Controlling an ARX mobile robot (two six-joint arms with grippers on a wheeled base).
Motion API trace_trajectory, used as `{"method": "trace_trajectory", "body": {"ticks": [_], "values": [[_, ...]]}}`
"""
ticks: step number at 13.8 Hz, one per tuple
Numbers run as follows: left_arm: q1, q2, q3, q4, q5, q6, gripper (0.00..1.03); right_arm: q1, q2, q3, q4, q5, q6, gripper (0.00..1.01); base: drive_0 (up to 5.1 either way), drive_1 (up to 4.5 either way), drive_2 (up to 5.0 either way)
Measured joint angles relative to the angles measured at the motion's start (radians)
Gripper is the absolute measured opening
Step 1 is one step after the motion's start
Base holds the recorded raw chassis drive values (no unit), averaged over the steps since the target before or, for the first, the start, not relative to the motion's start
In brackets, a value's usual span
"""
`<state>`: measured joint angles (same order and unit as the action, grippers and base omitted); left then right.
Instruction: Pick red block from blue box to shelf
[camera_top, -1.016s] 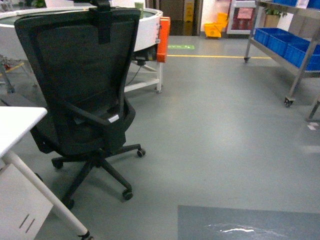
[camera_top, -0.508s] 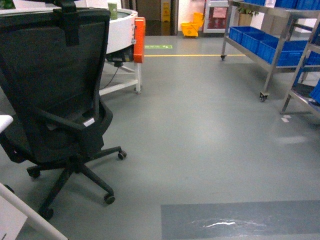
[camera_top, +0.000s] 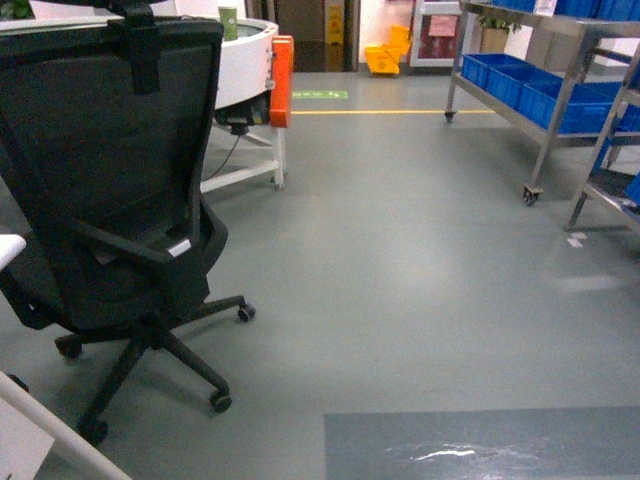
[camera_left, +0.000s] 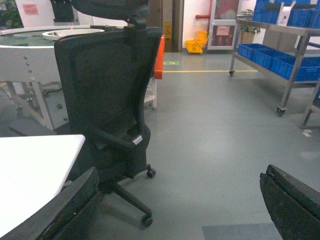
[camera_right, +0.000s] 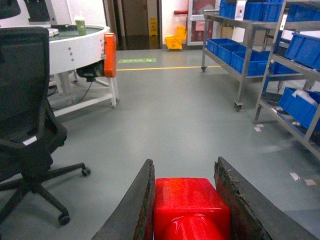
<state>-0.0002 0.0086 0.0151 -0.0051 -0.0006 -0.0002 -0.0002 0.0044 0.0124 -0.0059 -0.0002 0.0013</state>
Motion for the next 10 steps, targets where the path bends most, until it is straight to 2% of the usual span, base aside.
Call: {"method": "trace_trajectory", "body": {"ticks": [10], "values": [[0.000, 0.000, 0.000, 0.000, 0.000, 0.000, 0.98, 0.000, 0.000, 0.000, 0.000, 0.000, 0.000, 0.29, -1.5, -1.52, -1.5]]}}
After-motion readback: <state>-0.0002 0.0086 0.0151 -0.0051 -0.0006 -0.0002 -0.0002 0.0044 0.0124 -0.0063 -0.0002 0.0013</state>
